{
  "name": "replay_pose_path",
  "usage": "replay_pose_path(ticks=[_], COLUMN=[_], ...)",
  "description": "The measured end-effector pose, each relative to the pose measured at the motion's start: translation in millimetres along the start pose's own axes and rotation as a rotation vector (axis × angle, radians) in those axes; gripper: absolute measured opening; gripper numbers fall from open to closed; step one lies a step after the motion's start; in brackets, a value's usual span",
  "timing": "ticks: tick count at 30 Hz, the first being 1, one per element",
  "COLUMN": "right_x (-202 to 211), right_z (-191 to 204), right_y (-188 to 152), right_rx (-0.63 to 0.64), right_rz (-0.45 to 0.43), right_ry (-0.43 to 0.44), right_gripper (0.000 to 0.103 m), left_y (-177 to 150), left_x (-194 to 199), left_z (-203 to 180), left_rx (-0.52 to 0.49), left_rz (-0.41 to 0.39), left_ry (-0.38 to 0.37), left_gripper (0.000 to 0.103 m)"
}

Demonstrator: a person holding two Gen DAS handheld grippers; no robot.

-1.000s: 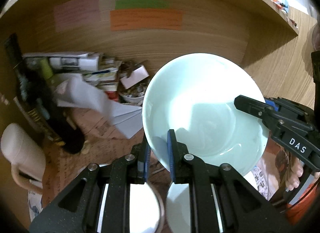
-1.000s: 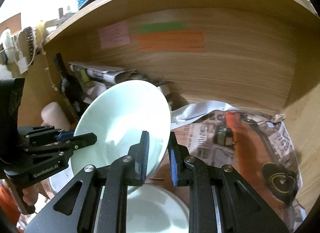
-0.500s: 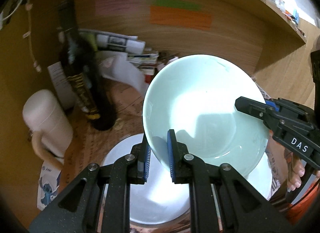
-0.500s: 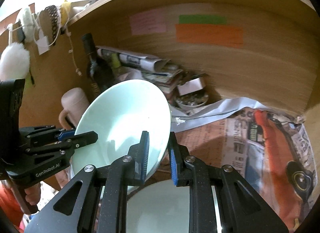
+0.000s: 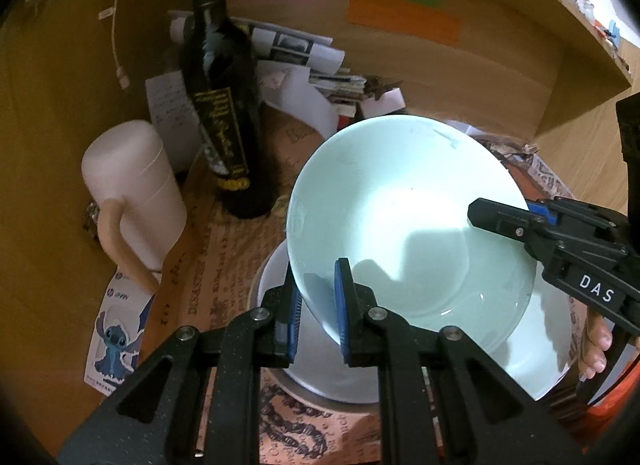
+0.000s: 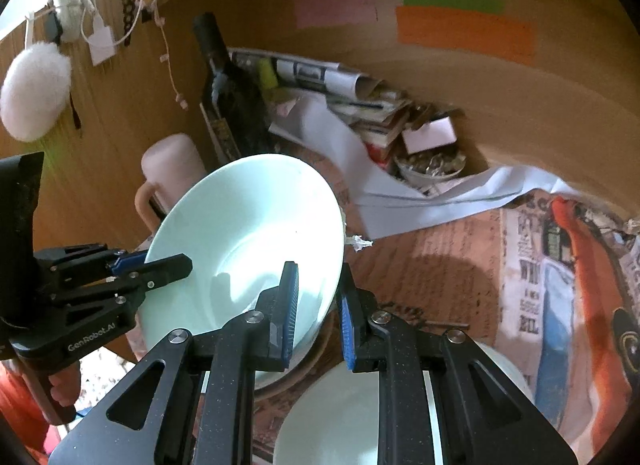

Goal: Organize plates and bowls

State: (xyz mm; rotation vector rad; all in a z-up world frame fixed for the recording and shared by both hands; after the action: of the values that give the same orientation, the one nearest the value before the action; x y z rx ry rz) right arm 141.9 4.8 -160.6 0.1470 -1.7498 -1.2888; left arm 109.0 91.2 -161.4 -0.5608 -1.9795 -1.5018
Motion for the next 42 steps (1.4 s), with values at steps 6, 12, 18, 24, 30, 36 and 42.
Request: replay_pose_path(ticks=[6, 12, 18, 24, 30, 36, 42], right_x=[-14.2, -23.7, -30.9, -36.9, -40.0, -39.2, -39.5], right_z=[7.3, 11.2, 14.4, 17.1, 19.1, 22.4, 21.8], right_y=[-9.5, -17.3, -22.1, -22.8, -23.3, -21.0, -18.6], right_rx=[0.000, -0.001, 0.006, 0.013, 0.040, 0.083, 0.102], right_rz=[0.042, 0.072, 0.093, 0.105, 0.113, 0.108, 0.111], right_ry=[0.025, 0.043, 0.053, 0.062, 0.049, 0.016, -0.002], right_gripper=[0.017, 0.017, 0.017, 0.017, 0.017, 0.020, 0.020], left_y=[-10.2, -18.3, -23.1, -23.5, -25.6, -25.9, -26.8], left_x=[-2.9, -8.4, -12.7, -11.0, -13.3, -12.6, -13.5], left_z=[12.0, 19.5, 24.5, 27.2, 32.3, 31.9, 33.1], left_rx=[0.003, 0.001, -0.006, -0.015, -0.020, -0.027, -0.043], left_rz=[0.008, 0.023, 0.025, 0.011, 0.015, 0.006, -0.004], left_ry=[0.031, 0.052, 0.075, 0.095, 0.112, 0.121, 0.136], left_gripper=[0.015, 0.015, 0.015, 0.015, 0.015, 0.016, 0.016])
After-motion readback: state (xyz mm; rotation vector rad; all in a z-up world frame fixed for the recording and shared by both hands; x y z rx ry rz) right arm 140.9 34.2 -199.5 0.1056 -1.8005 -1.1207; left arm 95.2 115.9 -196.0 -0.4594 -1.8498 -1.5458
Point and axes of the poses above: each gripper's, at about its wrist camera, not at the fingertips, and x roughly against the way its jaws point, z to its left, y to its top, the point moved 10 cm from there along -x, roughly the way its jaws point, and after that the axes turned 12 degrees about x, right-handed, at the moved point
